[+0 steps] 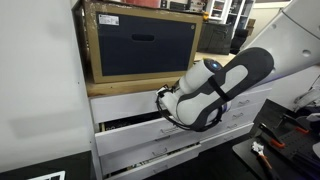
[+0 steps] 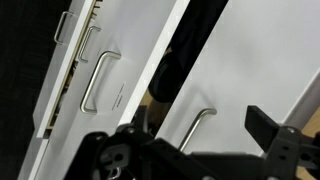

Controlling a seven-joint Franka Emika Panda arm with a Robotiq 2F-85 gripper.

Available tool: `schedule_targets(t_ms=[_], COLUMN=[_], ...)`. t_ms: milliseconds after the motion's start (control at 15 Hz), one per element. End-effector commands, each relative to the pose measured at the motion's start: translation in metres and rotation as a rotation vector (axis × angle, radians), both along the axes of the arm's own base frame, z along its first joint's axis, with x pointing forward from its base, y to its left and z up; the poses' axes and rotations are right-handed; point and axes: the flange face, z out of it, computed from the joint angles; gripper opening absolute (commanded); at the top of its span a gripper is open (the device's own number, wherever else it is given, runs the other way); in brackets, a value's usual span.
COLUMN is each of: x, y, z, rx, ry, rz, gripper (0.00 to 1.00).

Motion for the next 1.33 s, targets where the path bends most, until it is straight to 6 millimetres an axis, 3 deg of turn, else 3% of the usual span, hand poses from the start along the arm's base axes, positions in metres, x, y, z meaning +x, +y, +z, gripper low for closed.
schedule_targets(t_ms=[0, 667, 1267], x=[0.008, 0.027, 0.016], y=[0.004, 0.054, 0.055], z=[-0.007, -0.023, -0.058], rx=[0.125, 0.448, 0.537], ry=[0.045, 0.188, 0.341], rz=[-0.139, -0.354, -0.472], gripper=[1.00, 1.00, 1.00])
